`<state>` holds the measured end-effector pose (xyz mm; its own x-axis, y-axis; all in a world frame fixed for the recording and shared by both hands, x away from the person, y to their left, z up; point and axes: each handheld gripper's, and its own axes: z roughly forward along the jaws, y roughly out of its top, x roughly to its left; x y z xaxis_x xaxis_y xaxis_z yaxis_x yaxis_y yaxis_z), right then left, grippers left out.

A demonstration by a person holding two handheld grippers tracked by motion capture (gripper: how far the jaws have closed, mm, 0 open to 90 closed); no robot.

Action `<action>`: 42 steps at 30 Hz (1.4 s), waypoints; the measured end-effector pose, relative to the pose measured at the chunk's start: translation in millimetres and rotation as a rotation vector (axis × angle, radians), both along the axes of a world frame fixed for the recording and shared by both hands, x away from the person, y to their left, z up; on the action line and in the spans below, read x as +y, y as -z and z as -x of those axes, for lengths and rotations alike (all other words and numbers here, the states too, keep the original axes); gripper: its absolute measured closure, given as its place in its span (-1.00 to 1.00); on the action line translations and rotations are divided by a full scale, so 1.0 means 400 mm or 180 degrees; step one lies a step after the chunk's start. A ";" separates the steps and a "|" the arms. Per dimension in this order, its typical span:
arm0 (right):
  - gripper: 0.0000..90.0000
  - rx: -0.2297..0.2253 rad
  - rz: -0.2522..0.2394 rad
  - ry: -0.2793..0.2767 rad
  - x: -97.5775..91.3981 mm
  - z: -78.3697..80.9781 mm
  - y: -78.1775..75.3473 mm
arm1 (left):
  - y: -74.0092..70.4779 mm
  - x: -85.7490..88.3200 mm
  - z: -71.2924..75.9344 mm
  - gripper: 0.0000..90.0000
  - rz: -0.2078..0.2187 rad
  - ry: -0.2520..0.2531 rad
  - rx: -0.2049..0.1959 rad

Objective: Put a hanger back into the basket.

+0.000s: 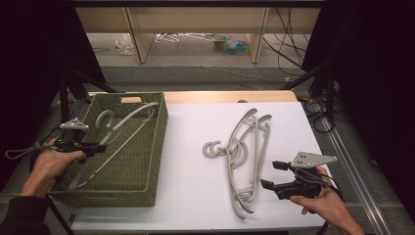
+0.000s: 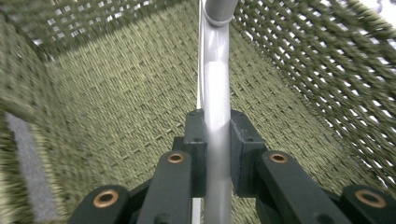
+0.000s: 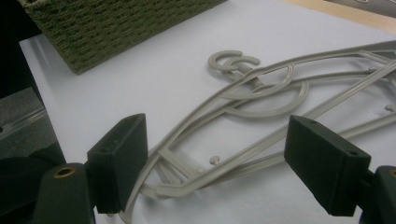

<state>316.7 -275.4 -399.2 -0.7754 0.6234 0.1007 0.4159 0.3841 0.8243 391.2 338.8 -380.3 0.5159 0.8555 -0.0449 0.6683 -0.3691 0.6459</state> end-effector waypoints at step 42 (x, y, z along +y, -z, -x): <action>-0.55 0.0009 -0.0186 0.0315 -0.003 -0.017 0.050 | -0.058 -0.358 0.217 -0.49 0.0887 -0.0049 -0.1202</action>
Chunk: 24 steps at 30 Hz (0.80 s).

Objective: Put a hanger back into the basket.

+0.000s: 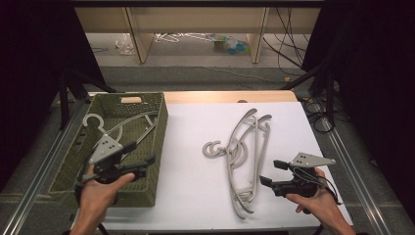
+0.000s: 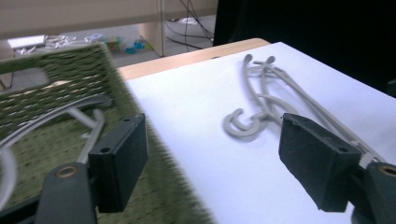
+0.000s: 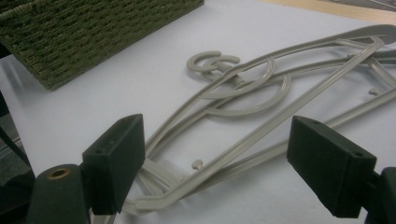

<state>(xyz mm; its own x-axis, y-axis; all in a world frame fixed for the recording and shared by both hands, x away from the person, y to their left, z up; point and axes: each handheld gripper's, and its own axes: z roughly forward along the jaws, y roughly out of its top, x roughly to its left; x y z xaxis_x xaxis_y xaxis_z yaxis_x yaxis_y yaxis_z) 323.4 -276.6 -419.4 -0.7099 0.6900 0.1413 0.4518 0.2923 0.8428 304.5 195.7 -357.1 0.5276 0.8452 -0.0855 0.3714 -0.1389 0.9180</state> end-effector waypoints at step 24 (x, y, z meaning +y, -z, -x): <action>-0.56 0.0021 0.0075 -0.0064 0.023 0.006 0.003 | 0.183 -0.199 0.075 -0.60 -0.0195 0.0675 0.0024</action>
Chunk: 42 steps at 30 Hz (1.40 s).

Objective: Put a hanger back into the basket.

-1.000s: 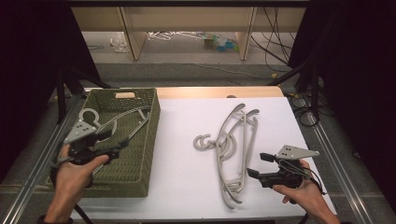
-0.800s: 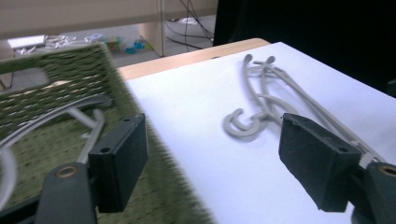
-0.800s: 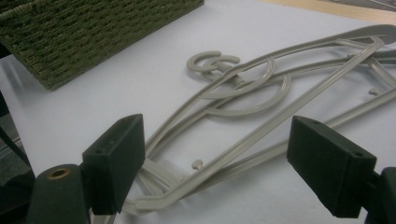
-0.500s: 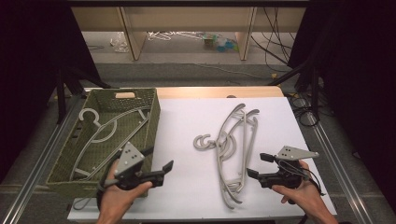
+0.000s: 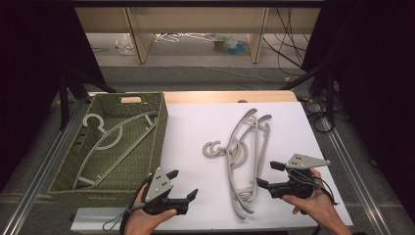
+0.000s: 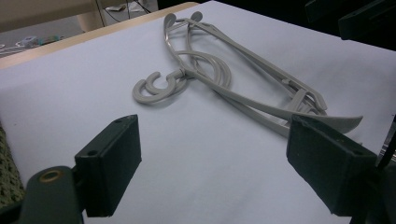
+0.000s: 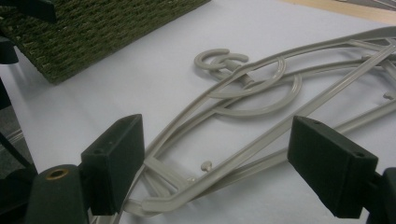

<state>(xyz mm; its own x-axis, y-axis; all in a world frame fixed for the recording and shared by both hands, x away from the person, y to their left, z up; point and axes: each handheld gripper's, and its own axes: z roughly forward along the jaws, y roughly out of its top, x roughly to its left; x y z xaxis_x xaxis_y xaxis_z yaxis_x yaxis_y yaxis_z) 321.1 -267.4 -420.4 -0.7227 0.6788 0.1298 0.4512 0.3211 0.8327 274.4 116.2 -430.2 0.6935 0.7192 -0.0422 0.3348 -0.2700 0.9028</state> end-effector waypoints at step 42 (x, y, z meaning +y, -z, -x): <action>-0.09 0.0542 0.0938 -0.0100 0.251 -0.126 0.104 | 0.019 0.018 -0.007 -0.58 -0.0017 -0.0007 -0.0072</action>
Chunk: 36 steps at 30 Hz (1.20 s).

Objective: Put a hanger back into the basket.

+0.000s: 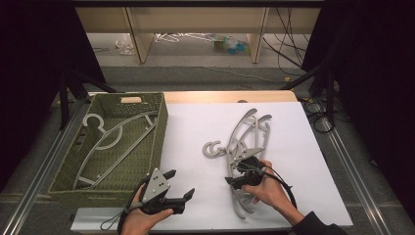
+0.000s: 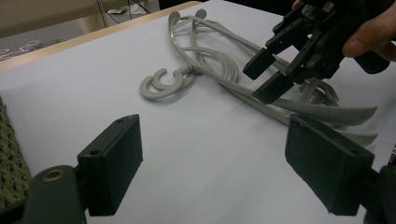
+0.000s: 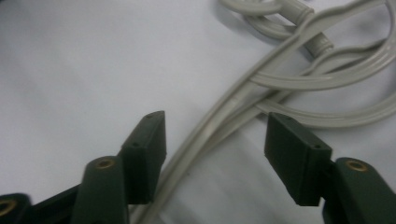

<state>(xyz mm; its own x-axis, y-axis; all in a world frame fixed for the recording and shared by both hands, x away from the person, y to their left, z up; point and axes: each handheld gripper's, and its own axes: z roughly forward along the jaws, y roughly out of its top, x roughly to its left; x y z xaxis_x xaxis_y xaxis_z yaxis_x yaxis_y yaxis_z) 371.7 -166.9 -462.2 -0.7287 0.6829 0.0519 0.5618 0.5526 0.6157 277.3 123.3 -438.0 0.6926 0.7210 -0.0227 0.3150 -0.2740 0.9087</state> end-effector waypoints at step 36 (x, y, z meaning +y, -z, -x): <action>0.72 0.0504 -0.0216 -0.0080 -0.011 -0.004 -0.040 | 0.000 0.001 0.003 -0.53 -0.0042 0.0055 -0.0002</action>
